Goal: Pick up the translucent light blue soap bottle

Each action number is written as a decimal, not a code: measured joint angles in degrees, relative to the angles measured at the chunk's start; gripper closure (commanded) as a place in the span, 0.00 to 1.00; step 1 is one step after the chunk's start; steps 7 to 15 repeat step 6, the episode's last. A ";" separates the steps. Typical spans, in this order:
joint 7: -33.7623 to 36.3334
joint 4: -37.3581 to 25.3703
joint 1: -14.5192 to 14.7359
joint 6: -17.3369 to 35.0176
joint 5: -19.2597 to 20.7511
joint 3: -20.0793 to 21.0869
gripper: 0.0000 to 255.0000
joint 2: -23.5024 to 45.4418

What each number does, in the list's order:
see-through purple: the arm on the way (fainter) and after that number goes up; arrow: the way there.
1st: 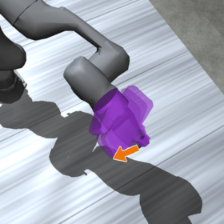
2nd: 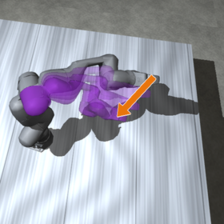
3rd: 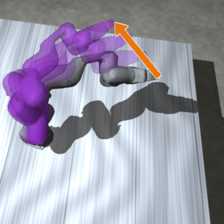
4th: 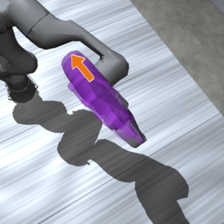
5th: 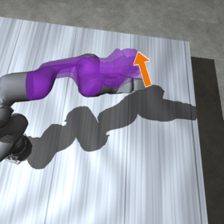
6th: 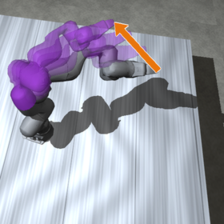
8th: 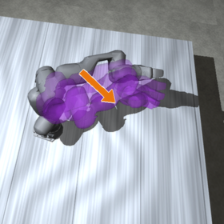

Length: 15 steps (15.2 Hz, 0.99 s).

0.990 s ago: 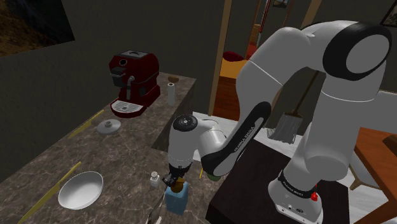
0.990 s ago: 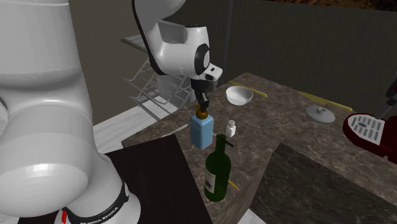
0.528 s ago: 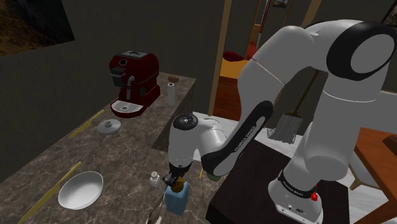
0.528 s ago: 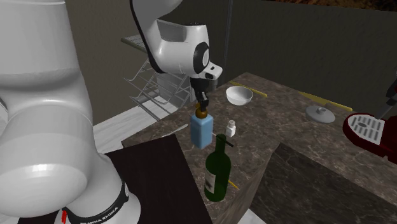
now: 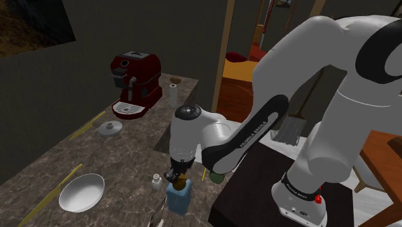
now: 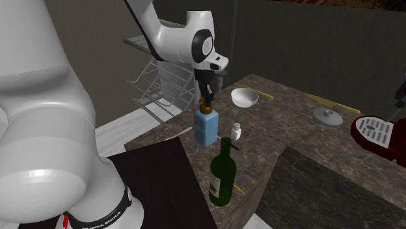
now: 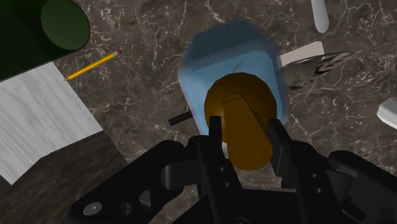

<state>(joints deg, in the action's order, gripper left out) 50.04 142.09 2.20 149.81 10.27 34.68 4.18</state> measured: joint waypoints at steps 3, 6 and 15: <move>-2.70 -0.16 -0.24 -2.33 -3.60 0.61 1.00 -2.85; -4.46 -0.56 -0.12 -4.39 -6.12 0.85 1.00 -4.99; -4.46 -0.56 -0.12 -4.39 -6.12 0.85 1.00 -4.99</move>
